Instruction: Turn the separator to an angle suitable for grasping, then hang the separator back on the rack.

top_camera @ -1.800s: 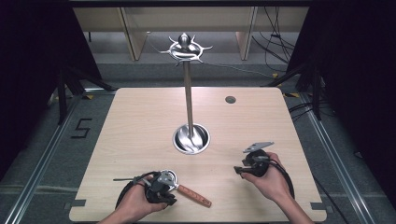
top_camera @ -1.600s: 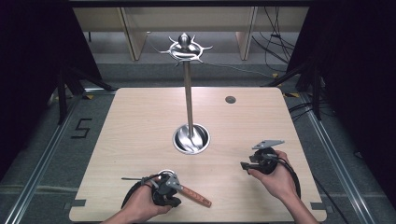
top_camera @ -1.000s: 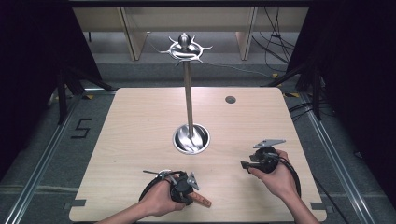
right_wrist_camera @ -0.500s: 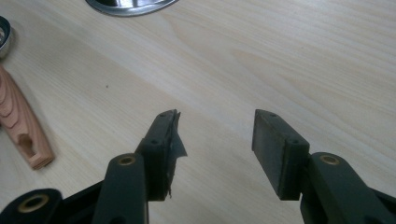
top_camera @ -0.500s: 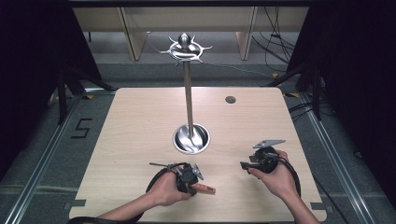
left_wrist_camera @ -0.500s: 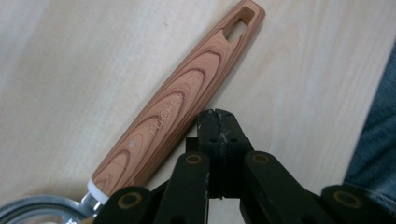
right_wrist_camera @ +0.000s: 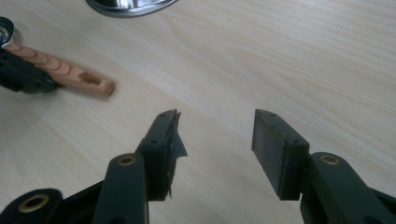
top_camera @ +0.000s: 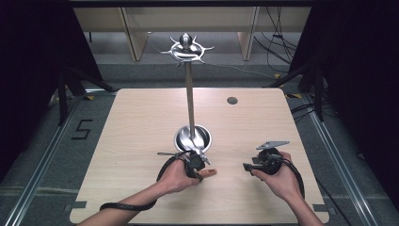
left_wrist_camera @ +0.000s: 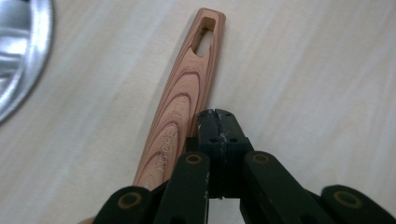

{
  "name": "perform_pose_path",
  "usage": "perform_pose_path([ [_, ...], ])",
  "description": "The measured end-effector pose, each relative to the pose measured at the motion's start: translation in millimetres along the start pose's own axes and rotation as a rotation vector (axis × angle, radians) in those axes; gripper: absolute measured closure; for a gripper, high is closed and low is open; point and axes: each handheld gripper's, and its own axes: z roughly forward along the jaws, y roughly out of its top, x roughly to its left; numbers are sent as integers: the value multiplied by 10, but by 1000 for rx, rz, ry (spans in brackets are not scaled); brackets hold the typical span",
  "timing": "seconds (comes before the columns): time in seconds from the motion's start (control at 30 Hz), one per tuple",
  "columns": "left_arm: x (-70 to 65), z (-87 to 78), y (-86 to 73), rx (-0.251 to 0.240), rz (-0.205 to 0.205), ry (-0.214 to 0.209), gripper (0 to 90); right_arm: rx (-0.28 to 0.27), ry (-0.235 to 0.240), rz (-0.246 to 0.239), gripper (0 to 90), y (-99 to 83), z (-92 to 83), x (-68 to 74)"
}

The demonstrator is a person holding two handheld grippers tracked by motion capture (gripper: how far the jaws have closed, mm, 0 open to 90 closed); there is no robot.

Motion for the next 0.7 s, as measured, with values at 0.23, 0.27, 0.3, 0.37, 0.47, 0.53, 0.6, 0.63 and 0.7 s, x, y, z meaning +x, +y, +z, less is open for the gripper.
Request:
perform_pose_path([
  [0.23, 130, 23, 31, -9, -41, 26, 894, -4, 3, -14, 515, -23, -4, -12],
  [0.27, 137, 16, 31, -13, -46, 26, 894, 1, 3, -14, 516, -18, -13, -15],
  [0.3, 145, 2, 29, -13, -43, 26, 893, -30, 2, -45, 516, -27, 9, -44],
  [0.37, 143, -52, 22, -27, -43, 21, 891, -13, 10, -7, 515, -30, -18, -26],
  [0.47, 185, -209, 5, -51, -15, 41, 868, -86, -9, -26, 516, -54, 15, -50],
  [0.53, 209, -280, -29, -68, -55, 34, 820, -15, -4, 17, 515, -41, -50, -39],
  [0.6, 264, -356, -73, -45, -42, 38, 758, -33, -9, -8, 515, -38, -48, -57],
  [0.63, 261, -374, -96, -60, -69, 46, 730, -29, -9, 6, 514, -37, -54, -47],
  [0.7, 277, -400, -139, -36, -84, 45, 660, -54, -8, -9, 513, -35, -37, -53],
])
